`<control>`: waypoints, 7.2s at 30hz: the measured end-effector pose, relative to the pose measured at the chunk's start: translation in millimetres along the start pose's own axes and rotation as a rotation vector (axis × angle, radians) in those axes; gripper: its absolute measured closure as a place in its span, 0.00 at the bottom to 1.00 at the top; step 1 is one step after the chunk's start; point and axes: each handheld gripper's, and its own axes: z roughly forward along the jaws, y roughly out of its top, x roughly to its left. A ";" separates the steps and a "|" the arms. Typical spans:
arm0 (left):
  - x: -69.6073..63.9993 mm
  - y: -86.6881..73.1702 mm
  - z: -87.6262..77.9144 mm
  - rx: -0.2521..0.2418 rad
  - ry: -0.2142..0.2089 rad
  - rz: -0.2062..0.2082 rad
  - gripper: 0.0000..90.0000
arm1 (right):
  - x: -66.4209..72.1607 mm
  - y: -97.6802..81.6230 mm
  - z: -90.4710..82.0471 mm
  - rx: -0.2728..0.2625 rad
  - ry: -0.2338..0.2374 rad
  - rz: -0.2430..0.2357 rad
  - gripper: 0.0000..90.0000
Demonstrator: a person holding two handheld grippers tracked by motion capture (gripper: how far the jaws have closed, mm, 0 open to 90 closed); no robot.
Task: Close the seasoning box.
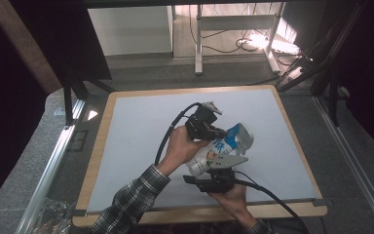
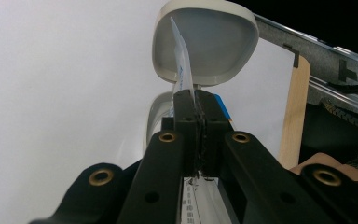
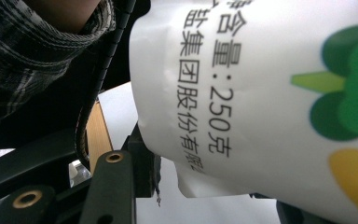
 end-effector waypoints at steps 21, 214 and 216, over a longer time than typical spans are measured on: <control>-0.1 1.9 0.5 0.010 0.001 0.007 0.98 | 0.7 0.5 0.7 -0.010 0.001 -0.007 0.61; 7.3 17.6 4.0 0.092 -0.007 -0.013 0.98 | 5.0 10.5 3.9 -0.058 0.016 0.009 0.59; 7.4 17.7 4.4 0.092 -0.008 -0.016 0.98 | 5.0 10.6 3.9 -0.059 0.017 0.010 0.59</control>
